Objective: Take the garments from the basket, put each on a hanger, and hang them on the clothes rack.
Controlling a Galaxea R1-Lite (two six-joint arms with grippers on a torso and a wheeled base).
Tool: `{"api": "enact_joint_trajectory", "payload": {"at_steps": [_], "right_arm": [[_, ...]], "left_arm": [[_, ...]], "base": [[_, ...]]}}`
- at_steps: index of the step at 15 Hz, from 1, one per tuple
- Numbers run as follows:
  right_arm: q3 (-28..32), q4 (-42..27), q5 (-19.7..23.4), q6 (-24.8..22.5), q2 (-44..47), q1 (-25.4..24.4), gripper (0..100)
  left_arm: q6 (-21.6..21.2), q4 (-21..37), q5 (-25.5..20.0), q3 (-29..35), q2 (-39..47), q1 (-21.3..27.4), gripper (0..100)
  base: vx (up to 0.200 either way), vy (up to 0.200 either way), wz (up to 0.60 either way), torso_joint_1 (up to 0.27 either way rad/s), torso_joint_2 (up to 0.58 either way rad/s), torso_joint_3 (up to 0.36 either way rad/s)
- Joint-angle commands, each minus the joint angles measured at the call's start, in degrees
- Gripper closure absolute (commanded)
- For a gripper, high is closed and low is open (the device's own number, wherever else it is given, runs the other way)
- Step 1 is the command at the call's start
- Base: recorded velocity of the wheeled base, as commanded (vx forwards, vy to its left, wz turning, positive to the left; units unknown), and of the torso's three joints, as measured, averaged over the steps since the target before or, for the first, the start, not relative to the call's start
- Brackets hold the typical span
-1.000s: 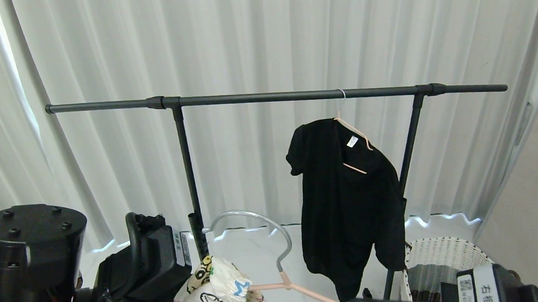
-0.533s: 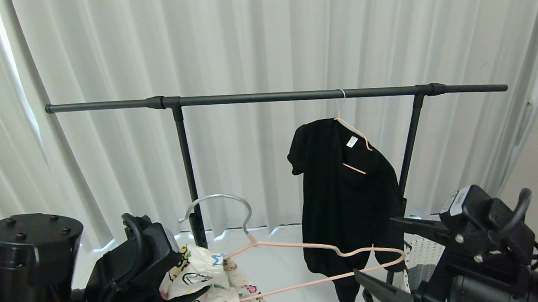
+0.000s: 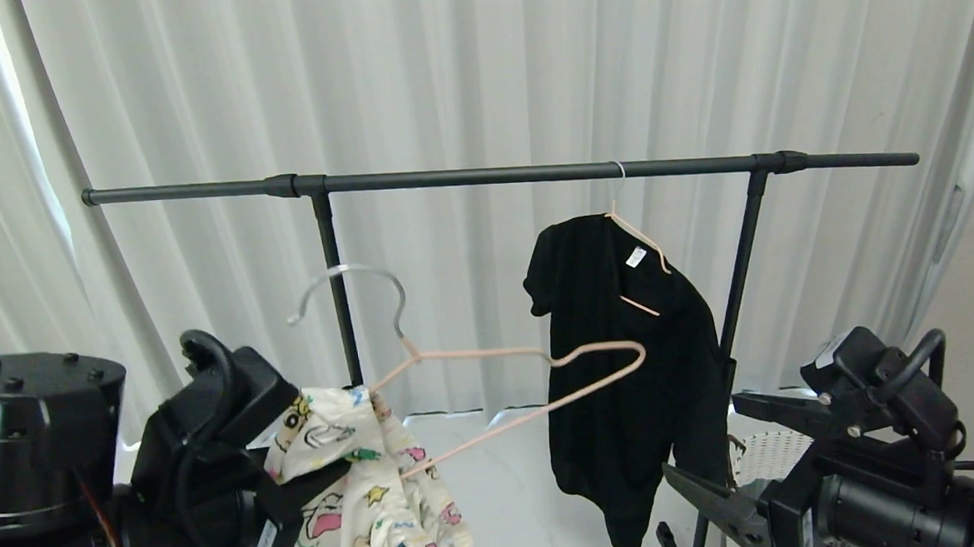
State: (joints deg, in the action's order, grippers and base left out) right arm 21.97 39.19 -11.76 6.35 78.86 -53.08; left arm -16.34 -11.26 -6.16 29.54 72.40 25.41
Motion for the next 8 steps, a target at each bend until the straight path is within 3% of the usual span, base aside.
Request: {"api": "enact_joint_trajectory", "payload": {"at_steps": [1, 4, 8], "right_arm": [[1.6, 0.1, 0.1, 4.8, 4.5, -1.0, 0], [11.4, 0.1, -1.0, 18.0, 14.7, -6.2, 0], [24.1, 0.1, -4.8, 26.8, 26.9, -9.7, 0]], "left_arm": [[3.1, 0.9, 0.4, 5.1, 0.3, -0.2, 100], [3.2, 2.5, 0.4, 8.3, -0.1, -0.2, 100], [3.2, 2.5, 0.3, 8.6, -2.6, 1.1, 100]], "base": [[0.000, 0.000, 0.00, 0.000, 0.00, 0.000], [0.000, 0.000, 0.00, 0.000, 0.00, 0.000], [0.000, 0.000, 0.00, 0.000, 0.00, 0.000]]}}
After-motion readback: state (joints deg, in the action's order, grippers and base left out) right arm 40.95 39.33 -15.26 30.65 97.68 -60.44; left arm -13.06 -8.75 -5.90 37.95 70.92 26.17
